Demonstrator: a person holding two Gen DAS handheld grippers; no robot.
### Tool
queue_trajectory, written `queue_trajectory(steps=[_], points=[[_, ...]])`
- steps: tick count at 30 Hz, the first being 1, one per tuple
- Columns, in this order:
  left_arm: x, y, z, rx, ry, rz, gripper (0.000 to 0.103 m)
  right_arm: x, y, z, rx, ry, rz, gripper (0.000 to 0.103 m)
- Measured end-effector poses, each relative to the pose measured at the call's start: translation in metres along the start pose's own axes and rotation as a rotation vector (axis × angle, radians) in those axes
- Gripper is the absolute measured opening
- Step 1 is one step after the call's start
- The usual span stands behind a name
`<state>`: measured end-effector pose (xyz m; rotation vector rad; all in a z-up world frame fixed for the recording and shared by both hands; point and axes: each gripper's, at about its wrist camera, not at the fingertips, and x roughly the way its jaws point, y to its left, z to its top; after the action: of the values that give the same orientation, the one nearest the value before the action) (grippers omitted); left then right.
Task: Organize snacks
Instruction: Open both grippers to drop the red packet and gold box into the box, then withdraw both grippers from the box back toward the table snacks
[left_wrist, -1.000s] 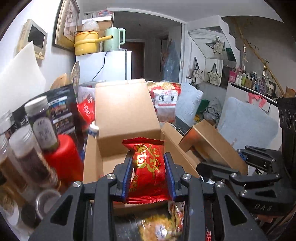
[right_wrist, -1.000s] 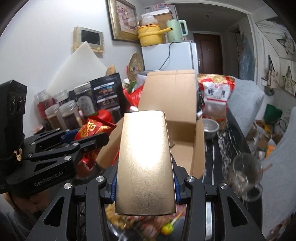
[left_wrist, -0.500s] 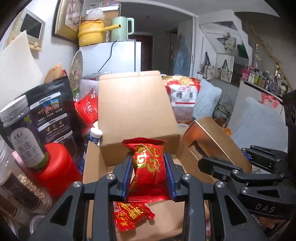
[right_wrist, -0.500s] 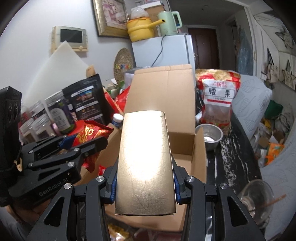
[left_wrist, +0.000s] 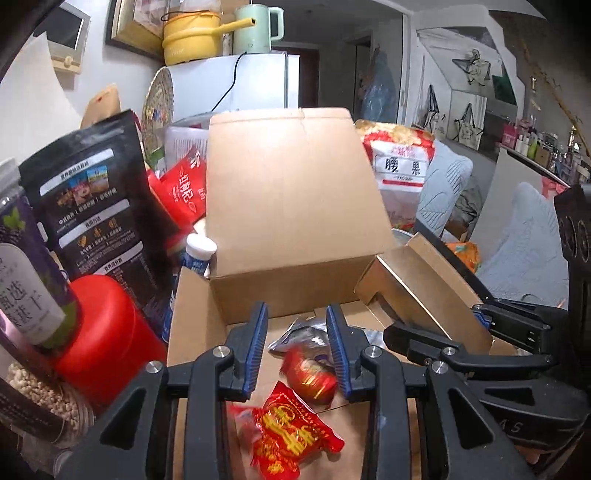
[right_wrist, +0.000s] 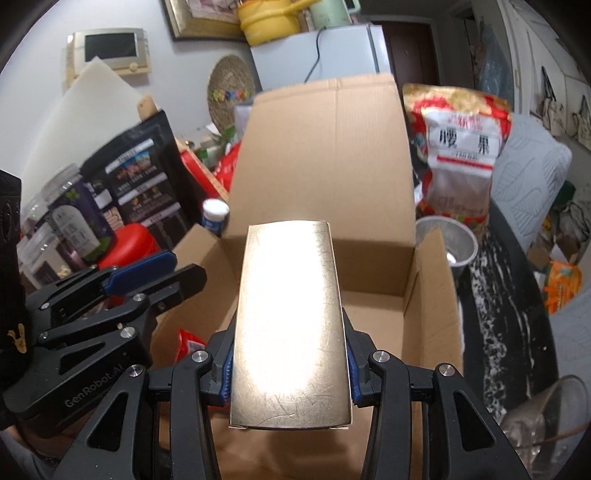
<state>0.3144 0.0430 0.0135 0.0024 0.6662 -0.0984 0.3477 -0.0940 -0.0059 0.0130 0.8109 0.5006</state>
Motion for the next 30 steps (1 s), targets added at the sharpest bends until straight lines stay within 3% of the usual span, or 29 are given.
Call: queue_trajectory(steps=[7, 10, 19, 30], points=[[0.011, 0.004, -0.001, -0.016, 0.048, 0.009, 0.032, 0.008, -0.001, -0.002, -0.006, 0.025, -0.036, 0.047], [0.015, 0.006, -0.002, -0.024, 0.078, 0.024, 0.032, 0.003, 0.0, 0.0, -0.007, 0.011, -0.032, 0.057], [0.001, 0.002, -0.004, -0.016, 0.089, 0.044, 0.033, -0.017, 0.008, -0.003, -0.026, -0.002, -0.056, 0.057], [-0.044, -0.001, -0.004, -0.014, 0.038, 0.068, 0.033, -0.059, 0.023, -0.011, -0.039, -0.049, -0.064, 0.057]])
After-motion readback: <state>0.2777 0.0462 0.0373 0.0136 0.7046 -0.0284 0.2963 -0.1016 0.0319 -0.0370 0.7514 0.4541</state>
